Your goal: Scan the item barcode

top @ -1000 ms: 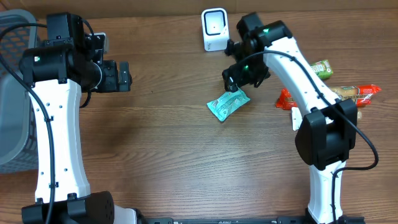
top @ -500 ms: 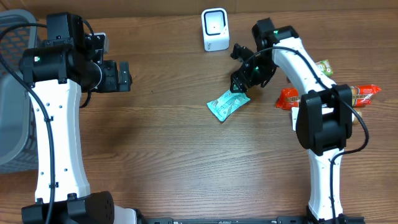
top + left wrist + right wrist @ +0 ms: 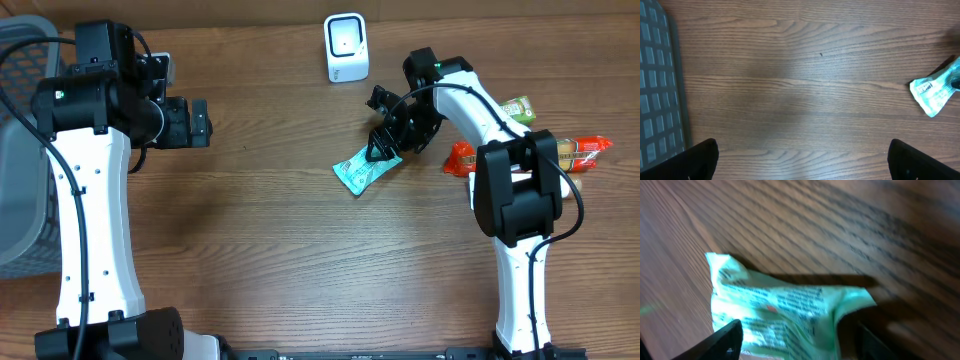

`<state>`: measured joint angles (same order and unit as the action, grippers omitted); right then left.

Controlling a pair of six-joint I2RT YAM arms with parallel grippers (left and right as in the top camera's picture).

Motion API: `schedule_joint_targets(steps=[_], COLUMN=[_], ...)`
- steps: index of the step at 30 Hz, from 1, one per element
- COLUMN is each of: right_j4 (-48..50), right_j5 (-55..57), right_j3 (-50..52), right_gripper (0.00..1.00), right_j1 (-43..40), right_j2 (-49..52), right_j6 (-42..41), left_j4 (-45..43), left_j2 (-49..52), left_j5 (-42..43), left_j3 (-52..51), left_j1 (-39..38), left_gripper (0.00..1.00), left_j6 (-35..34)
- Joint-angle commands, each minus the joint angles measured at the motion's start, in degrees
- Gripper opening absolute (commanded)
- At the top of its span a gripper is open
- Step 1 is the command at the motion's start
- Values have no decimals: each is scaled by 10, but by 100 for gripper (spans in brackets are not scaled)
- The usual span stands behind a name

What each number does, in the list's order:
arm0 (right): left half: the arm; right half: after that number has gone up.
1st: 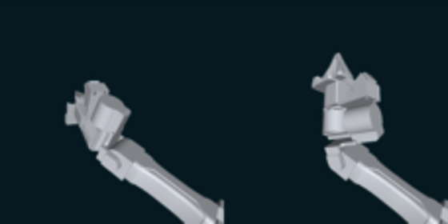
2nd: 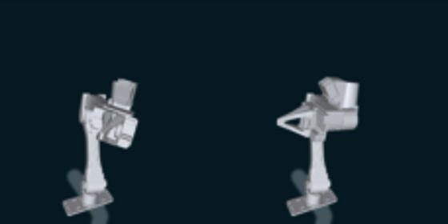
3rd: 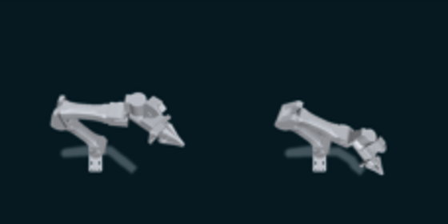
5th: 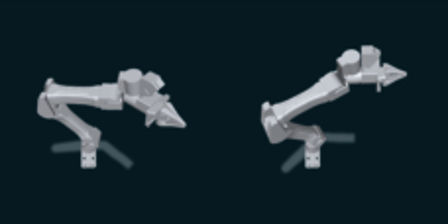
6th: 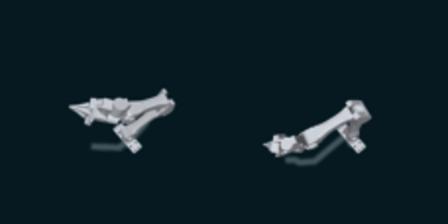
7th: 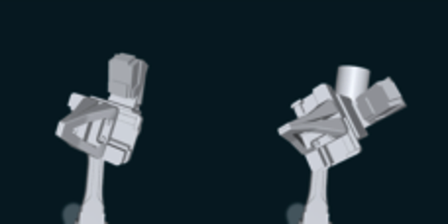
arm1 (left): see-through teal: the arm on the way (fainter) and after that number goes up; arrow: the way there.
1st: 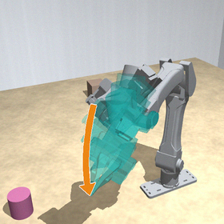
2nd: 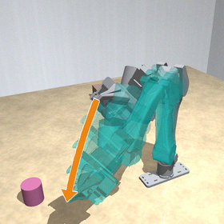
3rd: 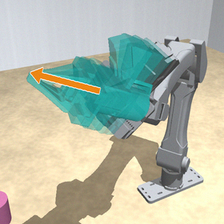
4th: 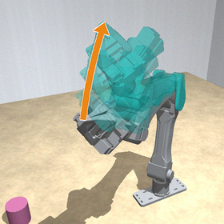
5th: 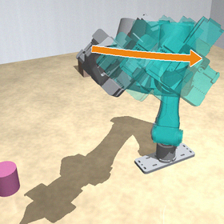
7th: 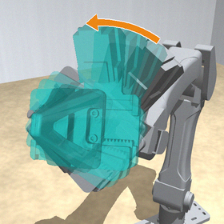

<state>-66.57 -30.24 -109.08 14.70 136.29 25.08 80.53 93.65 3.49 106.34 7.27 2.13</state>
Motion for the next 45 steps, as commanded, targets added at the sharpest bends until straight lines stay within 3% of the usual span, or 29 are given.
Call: schedule_joint_targets(steps=[1,3,4,6,8,9,16,19,25,31,36,45], right_j4=[26,37,44,43,43,43,-41,-74,-92,-52,13,14], right_j5=[-5,-5,-5,-5,-9,-12,-95,-153,-208,-190,-90,-79], right_j3=[49,62,69,69,68,68,10,-36,-120,-145,-145,-145], right_gripper=[66,58,41,19,6,4,4,4,4,4,4,4], right_j1=[4,4,4,4,4,4,-8,-16,-25,-25,-24,-24], right_j2=[13,13,13,13,13,13,12,3,-46,-141,-205,-249], right_j6=[-13,-16,-28,-31,-49,-55,-52,-16,-10,-17,-101,-103], left_j4=[0,0,0,0,0,0,0,0,0,0,0,0], left_j2=[1,1,1,1,1,1,1,1,1,1,1,1], left_j5=[6,6,6,6,6,6,6,6,6,6,6,6], left_j3=[-1,-1,-1,-1,-1,-1,-1,-1,-1,-1,-1,-1], left_j1=[2,2,2,2,2,2,2,2,2,2,2,2], left_gripper=[100,100,100,100,99,99,99,100,100,100,100,100], left_j6=[13,13,13,13,13,13,13,13,13,13,13,13])
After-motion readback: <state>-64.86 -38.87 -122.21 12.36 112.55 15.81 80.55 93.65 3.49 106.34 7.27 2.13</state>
